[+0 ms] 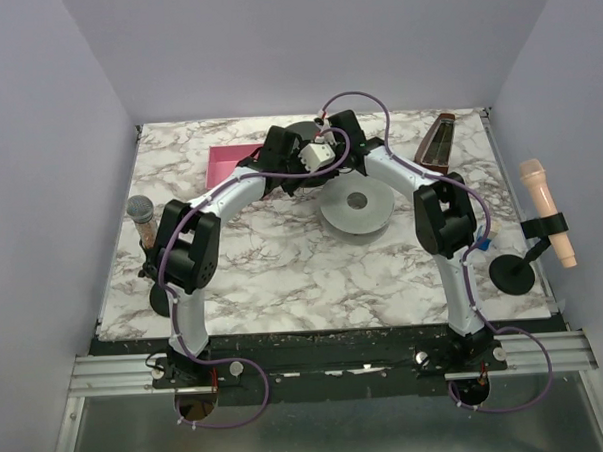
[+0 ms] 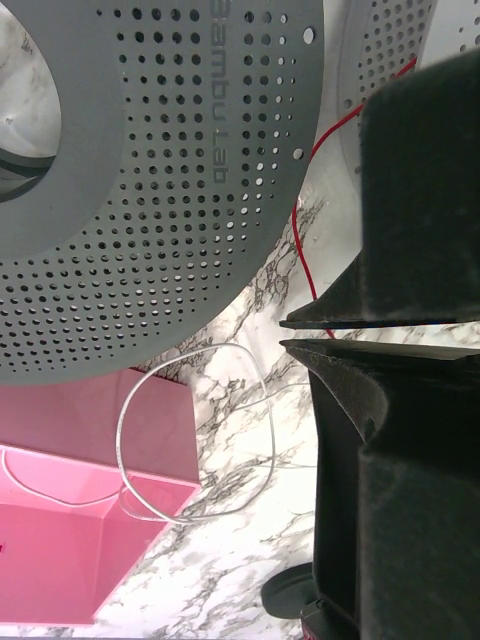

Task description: Wrap the cables

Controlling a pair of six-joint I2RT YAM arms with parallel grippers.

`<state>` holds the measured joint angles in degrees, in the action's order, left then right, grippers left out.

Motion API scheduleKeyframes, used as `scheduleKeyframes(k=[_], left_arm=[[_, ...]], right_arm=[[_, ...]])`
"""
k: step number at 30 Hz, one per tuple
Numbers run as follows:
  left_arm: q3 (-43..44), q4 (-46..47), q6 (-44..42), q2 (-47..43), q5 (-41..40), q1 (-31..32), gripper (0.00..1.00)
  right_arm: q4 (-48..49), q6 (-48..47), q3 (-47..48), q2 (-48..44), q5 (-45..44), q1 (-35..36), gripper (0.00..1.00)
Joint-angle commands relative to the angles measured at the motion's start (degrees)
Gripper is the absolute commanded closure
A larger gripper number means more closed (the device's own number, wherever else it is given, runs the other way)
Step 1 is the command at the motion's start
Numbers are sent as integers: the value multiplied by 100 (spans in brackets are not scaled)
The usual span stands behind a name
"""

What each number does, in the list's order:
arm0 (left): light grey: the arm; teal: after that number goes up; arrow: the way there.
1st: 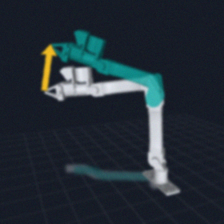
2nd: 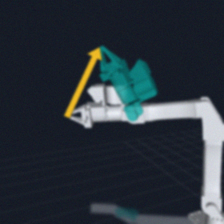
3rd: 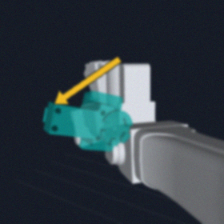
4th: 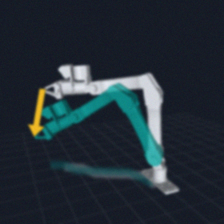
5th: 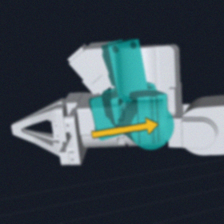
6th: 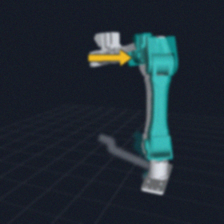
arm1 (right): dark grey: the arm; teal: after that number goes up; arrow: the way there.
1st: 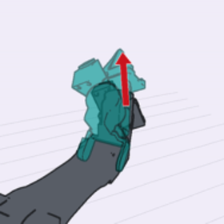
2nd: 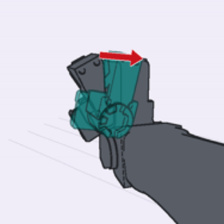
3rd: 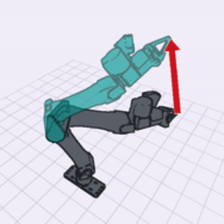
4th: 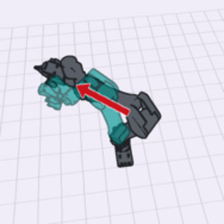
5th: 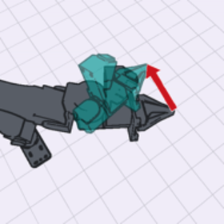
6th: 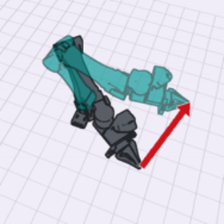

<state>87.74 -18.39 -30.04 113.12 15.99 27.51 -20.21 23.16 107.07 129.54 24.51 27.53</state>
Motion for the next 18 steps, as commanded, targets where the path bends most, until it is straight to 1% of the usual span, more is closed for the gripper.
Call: scheduleKeyframes(k=[1,6,12,18], left_arm=[[120,-103,24,61,88,18,100],[-257,-191,68,-229,326,9,100],[-723,-253,358,-475,440,0,100],[-1452,-139,771,-835,1098,0,100]], right_arm=[[78,66,-45,-130,150,16,85],[96,-4,-125,-367,-51,16,84],[96,13,-160,-710,-201,-54,84],[96,13,-440,-1316,-438,-230,82]])
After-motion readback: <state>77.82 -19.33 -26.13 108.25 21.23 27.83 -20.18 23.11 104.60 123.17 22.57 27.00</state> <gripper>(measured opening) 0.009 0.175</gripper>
